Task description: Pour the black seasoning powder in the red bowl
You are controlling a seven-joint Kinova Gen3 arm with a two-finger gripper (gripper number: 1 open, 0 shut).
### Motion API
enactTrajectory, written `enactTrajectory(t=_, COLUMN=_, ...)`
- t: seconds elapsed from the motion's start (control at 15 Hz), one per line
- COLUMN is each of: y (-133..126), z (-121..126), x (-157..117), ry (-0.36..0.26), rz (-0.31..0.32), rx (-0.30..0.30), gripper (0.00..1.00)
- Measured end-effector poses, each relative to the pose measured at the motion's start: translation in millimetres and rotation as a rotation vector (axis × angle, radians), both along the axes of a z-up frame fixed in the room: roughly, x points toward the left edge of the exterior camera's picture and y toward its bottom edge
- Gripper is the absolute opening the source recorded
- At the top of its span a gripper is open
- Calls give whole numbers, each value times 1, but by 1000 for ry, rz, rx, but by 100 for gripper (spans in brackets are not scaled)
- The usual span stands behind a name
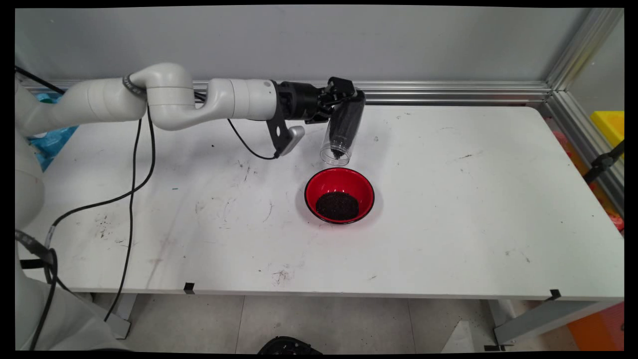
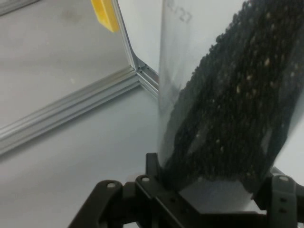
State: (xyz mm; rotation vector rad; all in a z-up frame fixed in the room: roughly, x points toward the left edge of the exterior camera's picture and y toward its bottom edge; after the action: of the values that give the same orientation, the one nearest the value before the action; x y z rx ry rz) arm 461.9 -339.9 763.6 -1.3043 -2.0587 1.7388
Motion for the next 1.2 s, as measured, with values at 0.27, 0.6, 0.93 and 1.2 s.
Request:
enactTrajectory(t=0.27, y=0, z=-6, x=-4, ry=-20, rz=-25, rx=-48, gripper=0)
enactTrajectory(t=0.6, y=-2, z=-9, x=-8, ry=-49, rz=-51, rx=-114, gripper=0)
enactTrajectory(t=0.93, y=-3, z=-11, x=-12, ry=-75, rz=-68, rx=-179, gripper=0)
enactTrajectory(t=1.2, y=-5, z=-11, x=-16, ry=-87, rz=-77, rx=-220, gripper=0)
